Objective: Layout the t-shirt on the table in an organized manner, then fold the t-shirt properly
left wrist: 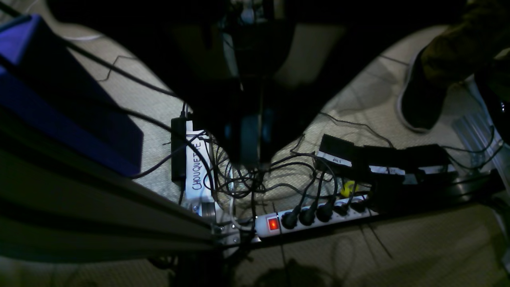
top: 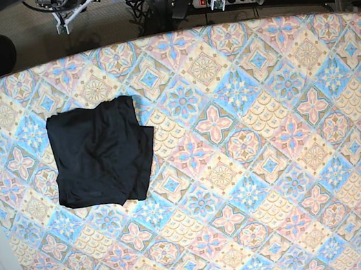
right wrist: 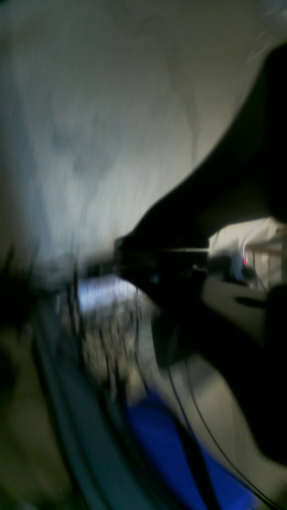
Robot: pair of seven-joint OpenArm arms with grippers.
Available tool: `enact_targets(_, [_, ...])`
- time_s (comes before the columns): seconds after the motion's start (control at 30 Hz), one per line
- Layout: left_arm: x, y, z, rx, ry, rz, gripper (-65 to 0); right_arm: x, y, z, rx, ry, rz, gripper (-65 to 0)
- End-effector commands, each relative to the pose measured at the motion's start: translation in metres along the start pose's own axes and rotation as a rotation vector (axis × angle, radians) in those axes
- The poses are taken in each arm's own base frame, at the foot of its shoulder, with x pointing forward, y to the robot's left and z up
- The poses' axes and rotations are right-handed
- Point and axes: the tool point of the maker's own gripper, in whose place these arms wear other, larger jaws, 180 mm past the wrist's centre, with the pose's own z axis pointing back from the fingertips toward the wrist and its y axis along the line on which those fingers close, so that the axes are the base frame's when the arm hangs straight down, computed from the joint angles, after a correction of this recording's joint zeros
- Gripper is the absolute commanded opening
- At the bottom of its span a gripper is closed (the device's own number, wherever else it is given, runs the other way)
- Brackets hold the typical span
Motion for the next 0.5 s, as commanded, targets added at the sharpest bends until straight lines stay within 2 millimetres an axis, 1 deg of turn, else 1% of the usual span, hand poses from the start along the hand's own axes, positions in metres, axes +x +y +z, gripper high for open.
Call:
enact_targets(0.0, [0.001,-0.005,0.0,-0.009,-0.006,0.003,-64.9,-0.008,-0.018,0.004,-0.056,0.014,0.011,-65.0])
enact_targets(0.07, [0.005,-0.013,-0.001,-0.019,-0.012,0.008,-64.8,-0.007,-0.032,0.005,-0.134,0.013,0.012,-65.0])
enact_targets(0.1, [0.006,-0.014,-0.002,-0.021,-0.013,0.008,-64.8,-0.007,-0.034,0.005,-0.149,0.013,0.012,-65.0])
enact_targets(0.13, [0.006,-0.015,-0.002,-0.022,-0.014,0.009,-64.8,-0.008,-0.035,0.005,-0.152,0.015,0.012,-65.0])
enact_targets(0.2, [0.009,-0.024,-0.002,-0.033,-0.018,0.016,-64.8,-0.008,-0.035,0.005,-0.154,0.016,0.012,-65.0])
enact_targets(0.33, [0.01,-0.025,-0.002,-0.032,-0.02,0.029,-64.8,-0.009,-0.034,0.005,-0.153,0.021,0.011,-65.0])
enact_targets(0.37, [0.011,-0.026,-0.002,-0.034,-0.021,0.03,-64.8,-0.01,-0.032,0.005,-0.148,0.022,0.01,-65.0])
enact_targets(0.43, [0.012,-0.029,-0.003,-0.037,-0.024,0.034,-64.8,-0.018,-0.005,-0.001,-0.109,0.028,-0.008,-65.0])
enact_targets(0.47, [0.016,-0.035,-0.003,-0.046,-0.031,0.038,-64.8,-0.021,0.005,-0.002,-0.094,0.033,-0.014,-65.0])
